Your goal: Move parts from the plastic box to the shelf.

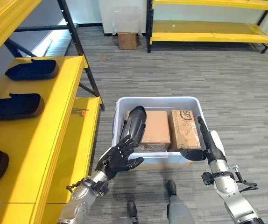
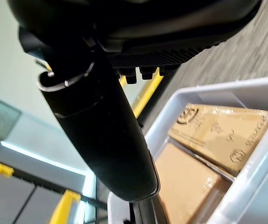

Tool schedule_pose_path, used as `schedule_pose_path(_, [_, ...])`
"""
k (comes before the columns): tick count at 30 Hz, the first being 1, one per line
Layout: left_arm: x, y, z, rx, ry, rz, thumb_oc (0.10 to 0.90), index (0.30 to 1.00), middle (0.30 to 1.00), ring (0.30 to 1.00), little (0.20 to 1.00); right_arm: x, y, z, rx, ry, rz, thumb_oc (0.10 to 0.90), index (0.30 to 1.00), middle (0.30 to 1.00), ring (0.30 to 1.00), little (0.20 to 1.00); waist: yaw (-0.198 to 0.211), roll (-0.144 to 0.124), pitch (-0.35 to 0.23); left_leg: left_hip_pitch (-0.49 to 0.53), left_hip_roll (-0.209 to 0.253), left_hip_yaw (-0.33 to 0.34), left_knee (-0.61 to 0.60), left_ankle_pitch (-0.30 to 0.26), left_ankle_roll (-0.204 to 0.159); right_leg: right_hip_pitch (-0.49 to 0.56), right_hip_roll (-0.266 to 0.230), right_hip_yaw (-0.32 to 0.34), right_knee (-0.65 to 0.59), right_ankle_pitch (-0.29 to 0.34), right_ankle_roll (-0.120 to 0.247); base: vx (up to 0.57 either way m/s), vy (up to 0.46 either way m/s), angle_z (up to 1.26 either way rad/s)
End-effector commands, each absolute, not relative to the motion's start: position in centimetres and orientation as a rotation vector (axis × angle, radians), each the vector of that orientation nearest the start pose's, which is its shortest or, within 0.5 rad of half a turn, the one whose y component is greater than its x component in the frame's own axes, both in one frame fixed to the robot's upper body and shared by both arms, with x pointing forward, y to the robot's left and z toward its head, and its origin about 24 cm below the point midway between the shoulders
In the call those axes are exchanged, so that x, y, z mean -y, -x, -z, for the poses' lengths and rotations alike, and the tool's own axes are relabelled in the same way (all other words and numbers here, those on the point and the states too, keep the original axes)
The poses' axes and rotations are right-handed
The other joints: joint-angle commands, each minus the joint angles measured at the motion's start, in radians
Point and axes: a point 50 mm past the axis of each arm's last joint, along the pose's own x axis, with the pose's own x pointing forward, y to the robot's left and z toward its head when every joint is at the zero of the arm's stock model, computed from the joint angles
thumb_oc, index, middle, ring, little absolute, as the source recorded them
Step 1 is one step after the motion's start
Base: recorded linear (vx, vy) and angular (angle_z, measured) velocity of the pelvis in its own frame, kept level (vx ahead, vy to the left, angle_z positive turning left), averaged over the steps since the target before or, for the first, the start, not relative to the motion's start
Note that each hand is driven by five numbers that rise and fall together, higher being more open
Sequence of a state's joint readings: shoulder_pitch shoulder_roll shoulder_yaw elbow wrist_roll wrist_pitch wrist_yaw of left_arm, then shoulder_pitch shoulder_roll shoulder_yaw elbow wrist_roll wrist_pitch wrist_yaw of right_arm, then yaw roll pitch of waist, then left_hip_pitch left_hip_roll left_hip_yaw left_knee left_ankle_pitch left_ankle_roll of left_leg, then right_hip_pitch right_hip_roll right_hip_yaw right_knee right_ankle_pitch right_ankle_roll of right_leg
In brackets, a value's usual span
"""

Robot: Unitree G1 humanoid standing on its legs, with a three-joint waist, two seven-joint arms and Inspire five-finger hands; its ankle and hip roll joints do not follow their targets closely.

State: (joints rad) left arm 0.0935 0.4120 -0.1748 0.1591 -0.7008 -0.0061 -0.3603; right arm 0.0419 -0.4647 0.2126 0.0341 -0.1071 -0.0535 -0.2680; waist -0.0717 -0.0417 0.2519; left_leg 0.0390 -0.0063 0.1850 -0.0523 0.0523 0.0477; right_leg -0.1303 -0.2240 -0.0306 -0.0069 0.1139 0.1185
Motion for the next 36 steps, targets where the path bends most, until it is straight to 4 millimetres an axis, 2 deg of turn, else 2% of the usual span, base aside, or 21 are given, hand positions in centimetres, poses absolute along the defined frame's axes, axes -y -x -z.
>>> schedule_pose_path(1, [-17.5, -23.8, -3.9, -0.018, 0.330, 0.472, 0.900, 1.000, 1.000, 1.000, 1.000, 19.9, -26.8, -9.1, 0.263, 0.533, 0.076, 0.900, 1.000, 1.000, 1.000, 1.000, 0.008, 0.013, -0.046, 0.023, 0.070, -0.018, 0.029, -0.100, -0.047, 0.062, 0.030, -0.030, 0.005, 0.014, 0.040, 0.01, -0.037, 0.04])
schedule_pose_path(5, [-17.6, -23.1, -3.3, -0.030, 0.330, 0.470, 0.900, 1.000, 1.000, 1.000, 1.000, 20.1, -26.5, -8.9, 0.247, 0.536, 0.071, 0.900, 1.000, 1.000, 1.000, 1.000, -0.003, 0.019, -0.055, 0.054, 0.087, -0.006, -0.007, -0.082, -0.064, 0.104, 0.035, -0.032, -0.016, -0.005, 0.039, 0.04, -0.018, -0.08])
schedule_pose_path(12, [-18.1, -22.8, -3.0, -0.039, 0.347, 0.440, 0.900, 1.000, 1.000, 1.000, 1.000, 20.3, -25.8, -8.1, 0.212, 0.545, 0.057, 0.900, 1.000, 1.000, 1.000, 1.000, -0.013, 0.018, -0.068, 0.083, 0.097, 0.001, -0.021, -0.081, -0.070, 0.146, 0.042, -0.033, -0.024, -0.023, 0.029, 0.06, -0.028, -0.01])
schedule_pose_path(17, [-18.0, -22.3, -2.6, -0.071, 0.347, 0.452, 0.900, 1.000, 1.000, 1.000, 1.000, 20.5, -25.7, -8.9, 0.274, 0.587, 0.089, 0.900, 1.000, 1.000, 1.000, 1.000, -0.010, 0.016, -0.075, 0.092, 0.101, 0.001, -0.025, -0.080, -0.071, 0.166, 0.047, -0.037, -0.034, -0.028, 0.025, 0.07, -0.033, 0.00])
schedule_pose_path(19, [-17.9, -22.2, -2.4, -0.086, 0.356, 0.450, 0.900, 1.000, 1.000, 1.000, 1.000, 20.8, -26.0, -10.0, 0.335, 0.629, 0.102, 0.900, 1.000, 1.000, 1.000, 1.000, -0.003, 0.015, -0.077, 0.093, 0.104, -0.004, -0.027, -0.080, -0.072, 0.174, 0.049, -0.043, -0.037, -0.032, 0.023, 0.08, -0.042, 0.04])
schedule_pose_path(20, [-17.8, -22.1, -2.2, -0.097, 0.361, 0.454, 0.900, 1.000, 1.000, 1.000, 1.000, 21.0, -26.4, -11.5, 0.403, 0.668, 0.115, 0.900, 1.000, 1.000, 1.000, 1.000, 0.006, 0.013, -0.079, 0.093, 0.105, -0.008, -0.027, -0.079, -0.074, 0.182, 0.049, -0.050, -0.041, -0.035, 0.022, 0.09, -0.044, 0.10])
schedule_pose_path(23, [-17.8, -21.9, -2.1, -0.108, 0.363, 0.461, 0.900, 1.000, 1.000, 1.000, 1.000, 21.3, -26.9, -13.1, 0.462, 0.699, 0.139, 0.900, 1.000, 1.000, 1.000, 1.000, 0.020, 0.012, -0.081, 0.093, 0.106, -0.011, -0.025, -0.079, -0.075, 0.192, 0.048, -0.061, -0.045, -0.038, 0.020, 0.07, -0.036, 0.14])
schedule_pose_path(24, [-17.9, -21.8, -2.1, -0.115, 0.364, 0.467, 0.900, 1.000, 1.000, 1.000, 1.000, 21.6, -27.2, -14.5, 0.508, 0.731, 0.156, 0.900, 1.000, 1.000, 1.000, 1.000, 0.032, 0.010, -0.084, 0.091, 0.107, -0.013, -0.025, -0.080, -0.077, 0.198, 0.048, -0.070, -0.048, -0.040, 0.019, 0.07, -0.039, 0.17])
schedule_pose_path(28, [-18.1, -21.6, -1.9, -0.130, 0.363, 0.472, 0.900, 1.000, 1.000, 1.000, 1.000, 21.8, -27.9, -17.3, 0.606, 0.795, 0.178, 0.900, 1.000, 1.000, 1.000, 1.000, 0.060, 0.006, -0.086, 0.085, 0.108, -0.024, -0.019, -0.080, -0.078, 0.210, 0.048, -0.091, -0.043, -0.052, 0.012, 0.08, -0.038, 0.09])
schedule_pose_path(30, [-18.2, -21.5, -1.8, -0.132, 0.363, 0.472, 0.900, 1.000, 1.000, 1.000, 1.000, 21.8, -28.0, -17.7, 0.621, 0.804, 0.177, 0.900, 1.000, 1.000, 1.000, 1.000, 0.063, 0.006, -0.088, 0.086, 0.109, -0.026, -0.018, -0.080, -0.079, 0.214, 0.049, -0.095, -0.043, -0.054, 0.011, 0.07, -0.018, 0.09])
schedule_pose_path(36, [-18.9, -21.4, -2.0, -0.116, 0.366, 0.449, 0.900, 1.000, 1.000, 1.000, 1.000, 20.9, -28.4, -21.1, 0.752, 0.900, 0.145, 0.900, 1.000, 1.000, 1.000, 1.000, 0.099, 0.005, -0.094, 0.083, 0.114, -0.050, -0.016, -0.075, -0.087, 0.234, 0.049, -0.121, -0.048, -0.062, 0.003, 0.08, -0.005, 0.13])
